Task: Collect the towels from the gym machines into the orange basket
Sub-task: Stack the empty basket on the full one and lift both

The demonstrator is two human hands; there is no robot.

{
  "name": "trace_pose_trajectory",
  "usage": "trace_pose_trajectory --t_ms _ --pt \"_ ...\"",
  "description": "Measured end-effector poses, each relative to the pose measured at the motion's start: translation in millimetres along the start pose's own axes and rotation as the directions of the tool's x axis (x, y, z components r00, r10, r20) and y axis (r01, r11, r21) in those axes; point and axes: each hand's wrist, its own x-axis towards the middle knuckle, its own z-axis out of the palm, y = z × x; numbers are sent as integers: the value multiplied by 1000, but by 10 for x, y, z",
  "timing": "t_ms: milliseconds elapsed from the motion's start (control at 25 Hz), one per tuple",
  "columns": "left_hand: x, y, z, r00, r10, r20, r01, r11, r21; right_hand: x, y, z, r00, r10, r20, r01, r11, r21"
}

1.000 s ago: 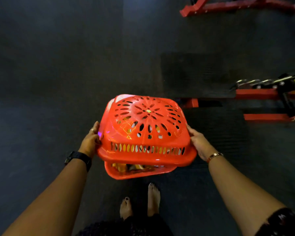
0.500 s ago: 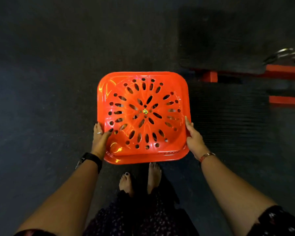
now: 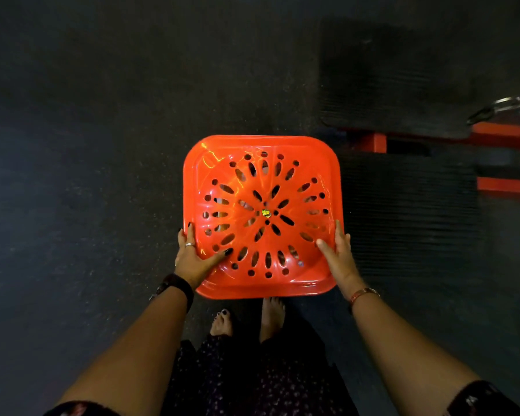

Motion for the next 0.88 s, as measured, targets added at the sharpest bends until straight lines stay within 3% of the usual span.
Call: trace_pose_trajectory --t_ms 120,360,680,880 --pt "28 -12 25 1000 -17 9 17 999 29 40 35 0 997 71 0 -71 997 -29" --pt "107 60 9 1000 8 -13 -8 1000 29 214 -50 -68 999 7 34 -4 995 -96" --pt "286 101 -9 1000 23 -17 -23 1000 21 311 -78 -70 998 34 57 -27 993 -119" --pt "208 236 -30 999 -11 -46 13 999 41 206 -280 -99 1000 15 -5 -16 981 -196"
